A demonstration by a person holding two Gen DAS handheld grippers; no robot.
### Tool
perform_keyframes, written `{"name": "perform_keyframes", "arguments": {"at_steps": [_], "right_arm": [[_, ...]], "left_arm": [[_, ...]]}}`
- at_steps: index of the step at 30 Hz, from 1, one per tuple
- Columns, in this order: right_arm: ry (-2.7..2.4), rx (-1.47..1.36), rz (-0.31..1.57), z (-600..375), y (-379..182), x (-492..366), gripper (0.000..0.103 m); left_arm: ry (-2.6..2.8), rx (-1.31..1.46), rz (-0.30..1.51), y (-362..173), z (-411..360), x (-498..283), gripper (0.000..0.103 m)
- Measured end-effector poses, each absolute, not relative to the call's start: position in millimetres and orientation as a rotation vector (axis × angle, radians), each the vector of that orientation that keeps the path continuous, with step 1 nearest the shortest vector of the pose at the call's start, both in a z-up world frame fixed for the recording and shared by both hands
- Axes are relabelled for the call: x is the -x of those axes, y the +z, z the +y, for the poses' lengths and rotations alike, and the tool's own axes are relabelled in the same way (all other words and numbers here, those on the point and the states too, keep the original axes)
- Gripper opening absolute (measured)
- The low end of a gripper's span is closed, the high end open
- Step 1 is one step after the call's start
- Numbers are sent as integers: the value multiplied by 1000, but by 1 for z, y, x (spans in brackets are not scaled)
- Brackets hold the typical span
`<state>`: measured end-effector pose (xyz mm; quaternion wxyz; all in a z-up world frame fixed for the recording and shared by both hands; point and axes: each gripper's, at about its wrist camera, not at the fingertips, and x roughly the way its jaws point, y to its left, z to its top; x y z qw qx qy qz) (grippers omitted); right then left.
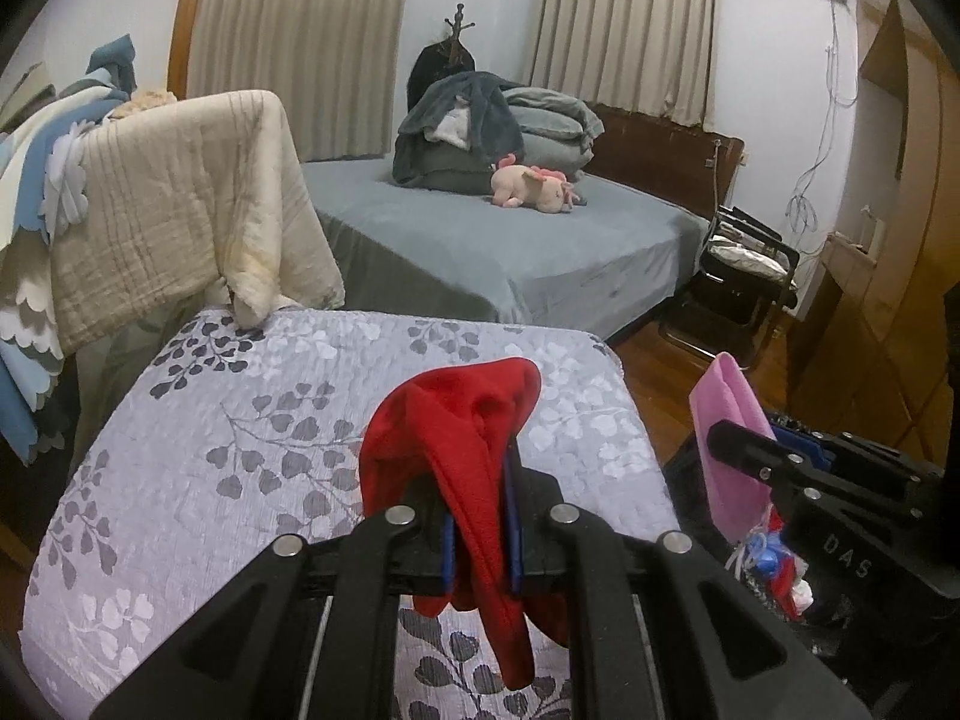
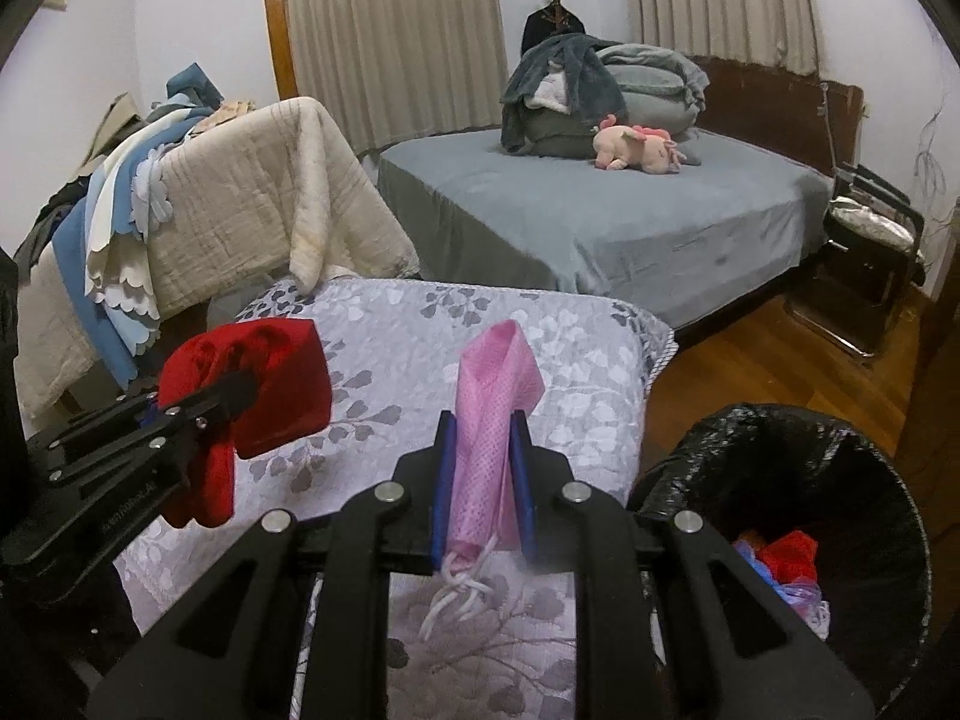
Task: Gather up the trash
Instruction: 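Carry the red cloth and pink mesh bag over the black bin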
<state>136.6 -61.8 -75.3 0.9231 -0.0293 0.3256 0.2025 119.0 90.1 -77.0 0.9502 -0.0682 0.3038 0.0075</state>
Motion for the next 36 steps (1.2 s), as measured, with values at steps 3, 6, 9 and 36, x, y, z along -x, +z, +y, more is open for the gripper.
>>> {"name": "perform_keyframes", "arguments": {"at_steps": [3,6,9,36], "right_arm": [[394,56,654,-69,-70,-135,17],[368,47,637,-78,-64,-134,17],[340,44,621,-86,-59,-134,17],[180,-10,548,-168,-30,-110,17]], "left_arm": [[13,150,621,-75,91,-118,12],[5,136,624,-74,88,-118,12],[-7,125,629,-74,85,-118,12],[-166,65,577,-46,9,-121,12]]}}
